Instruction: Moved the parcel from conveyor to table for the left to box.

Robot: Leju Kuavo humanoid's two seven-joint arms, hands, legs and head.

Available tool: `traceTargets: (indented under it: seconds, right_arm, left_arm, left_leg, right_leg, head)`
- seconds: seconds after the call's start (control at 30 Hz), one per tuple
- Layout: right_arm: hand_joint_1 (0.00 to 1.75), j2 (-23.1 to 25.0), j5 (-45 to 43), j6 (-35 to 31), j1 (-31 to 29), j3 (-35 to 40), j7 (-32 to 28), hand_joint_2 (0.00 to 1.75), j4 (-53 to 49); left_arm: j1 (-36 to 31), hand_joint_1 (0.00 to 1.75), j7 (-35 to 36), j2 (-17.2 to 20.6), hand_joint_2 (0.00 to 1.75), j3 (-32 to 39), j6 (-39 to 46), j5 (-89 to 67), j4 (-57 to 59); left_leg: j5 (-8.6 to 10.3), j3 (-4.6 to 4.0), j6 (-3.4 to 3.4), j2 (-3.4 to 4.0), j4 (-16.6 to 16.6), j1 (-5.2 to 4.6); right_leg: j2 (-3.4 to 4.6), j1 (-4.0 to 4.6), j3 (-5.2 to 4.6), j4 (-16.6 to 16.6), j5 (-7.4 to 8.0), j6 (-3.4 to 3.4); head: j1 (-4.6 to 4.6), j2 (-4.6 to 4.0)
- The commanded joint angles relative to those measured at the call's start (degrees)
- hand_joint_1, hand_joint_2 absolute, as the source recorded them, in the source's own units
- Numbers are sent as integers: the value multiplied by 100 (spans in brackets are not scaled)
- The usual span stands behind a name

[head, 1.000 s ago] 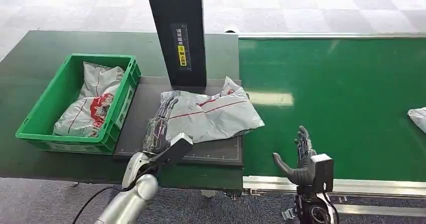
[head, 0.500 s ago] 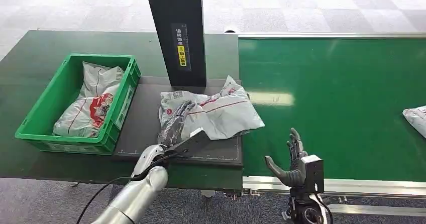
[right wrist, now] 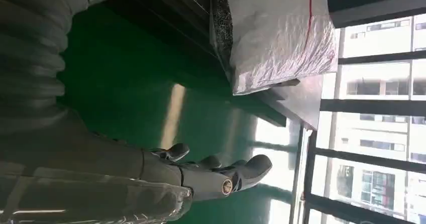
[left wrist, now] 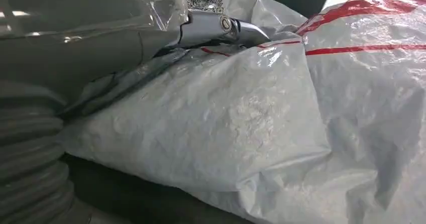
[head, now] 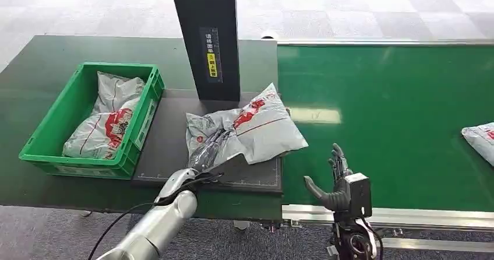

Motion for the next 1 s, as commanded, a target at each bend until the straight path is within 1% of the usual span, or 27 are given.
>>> traceTargets:
  seconds: [0.03,0.17,0.27,0.37,0.47,0.6,0.7,0.8,0.83,0.87,0.9,0.93,0.97,1.0]
  right_arm:
    - [0,19,-74,20,81,-338,-50,175,-246]
    - [0,55,-108,29,152,-387,-62,175,-354]
    - [0,47,-157,48,188,-417,-74,175,-421]
    - [0,46,-314,163,168,-456,-98,175,-438]
    - [0,50,-531,193,161,-634,-319,175,-656]
    - [0,47,-562,204,175,-681,-326,175,-754]
    - [0,54,-690,225,204,-833,-444,175,-938]
    - [0,82,-713,215,183,-946,-424,175,-994]
    - [0,88,-713,199,198,-963,-424,175,-1008]
    - [0,88,-714,198,203,-961,-425,175,-1013]
    - [0,91,-719,197,221,-960,-427,175,-1023]
    - [0,103,-731,189,243,-947,-439,175,-1038]
    - [0,104,-737,184,250,-941,-445,175,-1040]
    - [0,108,-743,177,263,-933,-457,175,-1034]
  left_arm:
    - [198,175,-264,128,175,115,533,-110,145]
    - [416,175,-640,111,175,321,848,189,-271]
    - [528,175,-891,129,175,407,1141,396,-541]
    - [591,175,-1106,132,175,428,1190,585,-702]
    - [629,175,-1215,125,175,454,1319,648,-845]
    - [645,175,-1249,120,175,475,1370,674,-900]
    - [772,175,-1799,115,175,549,1838,904,-1309]
    - [957,175,-2398,156,175,582,2315,1266,-2159]
    - [1023,175,-2619,185,175,587,2637,1369,-2533]
    - [1039,175,-2737,199,175,595,2781,1413,-2693]
    - [1070,175,-2933,233,175,665,3425,1155,-2970]
    - [1232,175,-3578,-317,175,1689,3432,434,-3617]
    - [1255,175,-3749,-462,175,1917,3432,292,-3756]
    - [1251,175,-3749,-476,175,1997,3432,189,-3908]
  left_leg:
    - [1,14,0,5,-6,-2]
    - [-1,19,0,3,-10,0]
    - [-6,22,1,15,-9,0]
    - [-6,18,0,11,-9,0]
    - [-4,9,-1,7,-7,0]
    - [-2,-2,-1,5,-3,0]
    - [-2,0,-1,4,-4,0]
    - [-4,-7,-2,6,2,2]
    - [-7,-4,-2,7,2,3]
    - [-6,-6,-1,5,1,3]
    - [-6,-11,-1,6,4,4]
    - [-5,-13,-2,9,3,3]
    - [-9,-12,-1,14,7,4]
    - [-14,-15,1,13,14,6]
  right_leg:
    - [5,-1,10,-4,1,-2]
    - [4,1,13,-9,-1,-4]
    - [16,1,11,-9,-2,-3]
    - [13,1,7,-9,-2,-2]
    - [9,1,-1,-6,-1,-2]
    - [8,1,-8,-3,-1,-2]
    - [7,1,-6,-4,-1,-2]
    - [8,3,-15,1,-2,-3]
    - [9,4,-12,0,-4,-4]
    - [7,3,-14,0,-4,-3]
    - [8,4,-19,1,-2,-3]
    - [11,4,-23,2,-1,-2]
    - [15,5,-24,4,-3,-3]
    - [15,7,-23,7,-7,-2]
  head:
    - [2,0]
    - [0,0]
    - [0,0]
    - [0,0]
    - [-2,0]
    - [0,0]
    - [0,0]
    - [0,0]
    - [-2,0]
    - [0,0]
    - [0,0]
    - [0,0]
    - [0,0]
    - [0,0]
